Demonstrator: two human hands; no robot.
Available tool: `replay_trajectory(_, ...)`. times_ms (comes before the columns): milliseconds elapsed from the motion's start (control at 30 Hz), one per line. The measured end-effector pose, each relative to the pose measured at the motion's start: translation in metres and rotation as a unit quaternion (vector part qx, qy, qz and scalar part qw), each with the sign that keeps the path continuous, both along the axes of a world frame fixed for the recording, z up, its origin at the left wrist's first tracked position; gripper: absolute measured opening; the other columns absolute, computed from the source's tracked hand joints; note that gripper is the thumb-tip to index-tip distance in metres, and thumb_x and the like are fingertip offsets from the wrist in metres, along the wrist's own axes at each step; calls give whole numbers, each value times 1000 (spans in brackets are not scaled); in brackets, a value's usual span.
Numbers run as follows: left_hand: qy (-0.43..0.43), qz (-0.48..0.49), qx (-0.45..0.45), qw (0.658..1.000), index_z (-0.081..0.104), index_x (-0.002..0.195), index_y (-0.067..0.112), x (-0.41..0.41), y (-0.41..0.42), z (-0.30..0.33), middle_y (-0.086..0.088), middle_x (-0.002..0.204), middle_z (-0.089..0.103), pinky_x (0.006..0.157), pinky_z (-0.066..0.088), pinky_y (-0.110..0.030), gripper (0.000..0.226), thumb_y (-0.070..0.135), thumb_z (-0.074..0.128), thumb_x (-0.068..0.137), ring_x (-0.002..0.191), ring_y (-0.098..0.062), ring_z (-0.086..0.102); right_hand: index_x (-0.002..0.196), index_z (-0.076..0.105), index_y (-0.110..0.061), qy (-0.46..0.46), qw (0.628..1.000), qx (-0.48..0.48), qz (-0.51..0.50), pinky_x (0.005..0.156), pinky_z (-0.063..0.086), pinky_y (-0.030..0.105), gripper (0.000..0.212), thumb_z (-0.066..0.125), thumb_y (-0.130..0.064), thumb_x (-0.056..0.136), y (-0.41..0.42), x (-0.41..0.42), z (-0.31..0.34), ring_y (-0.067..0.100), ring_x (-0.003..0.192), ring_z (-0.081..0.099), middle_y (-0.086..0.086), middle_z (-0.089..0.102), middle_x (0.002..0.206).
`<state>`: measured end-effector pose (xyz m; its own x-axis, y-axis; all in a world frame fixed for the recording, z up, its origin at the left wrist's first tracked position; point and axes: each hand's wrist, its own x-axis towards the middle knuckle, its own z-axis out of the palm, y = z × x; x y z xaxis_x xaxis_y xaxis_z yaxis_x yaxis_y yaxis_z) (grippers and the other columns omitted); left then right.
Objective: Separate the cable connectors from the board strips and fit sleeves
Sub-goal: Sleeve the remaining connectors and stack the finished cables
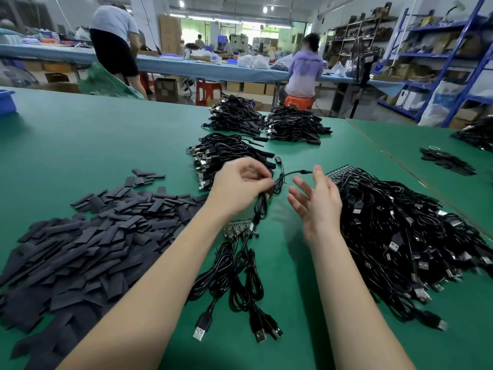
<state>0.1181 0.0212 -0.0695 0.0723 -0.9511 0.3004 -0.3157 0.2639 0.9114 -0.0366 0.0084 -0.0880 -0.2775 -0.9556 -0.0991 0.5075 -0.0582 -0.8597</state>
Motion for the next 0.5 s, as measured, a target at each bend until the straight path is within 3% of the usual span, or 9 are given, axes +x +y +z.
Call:
replay_trajectory(100, -132, 58, -87, 986, 72, 87, 21, 4, -27, 29, 11, 90, 73, 72, 49, -4, 14, 8, 77, 85, 76, 6, 67, 131, 52, -14, 50, 997, 18, 55, 56, 58, 24, 36, 60, -36, 103, 4, 9, -4, 12, 63, 68, 5, 78, 95)
replay_trajectory(200, -273, 91, -136, 948, 73, 92, 19, 16, -67, 58, 6, 93, 69, 86, 47, -16, 18, 2, 66, 90, 85, -8, 63, 124, 58, -13, 88, 990, 45, 102, 53, 54, 22, 27, 62, -28, 102, 7, 18, -10, 12, 63, 64, 0, 79, 86)
replay_trajectory(300, -355, 98, -140, 919, 74, 100, 12, 28, -105, 69, -5, 102, 73, 96, 52, -34, 25, -3, 58, 91, 96, -20, 65, 118, 62, -15, 139, 980, 41, 137, 51, 51, 19, 19, 62, -25, 102, 9, 24, -13, 11, 63, 62, 0, 79, 86)
replay_trajectory(400, -452, 58, -85, 886, 72, 116, 10, 40, -125, 51, -12, 117, 72, 100, 51, -43, 29, 1, 53, 96, 106, -29, 66, 113, 64, -17, 184, 970, 32, 157, 51, 49, 18, 14, 62, -26, 102, 10, 27, -16, 8, 60, 61, -2, 79, 86)
replay_trajectory(500, -508, 28, -40, 860, 63, 133, 12, 50, -128, 28, -13, 132, 66, 105, 46, -43, 34, 14, 48, 103, 121, -32, 60, 107, 65, -22, 226, 960, 29, 165, 50, 46, 16, 9, 62, -28, 102, 11, 28, -18, 5, 57, 61, -5, 79, 85)
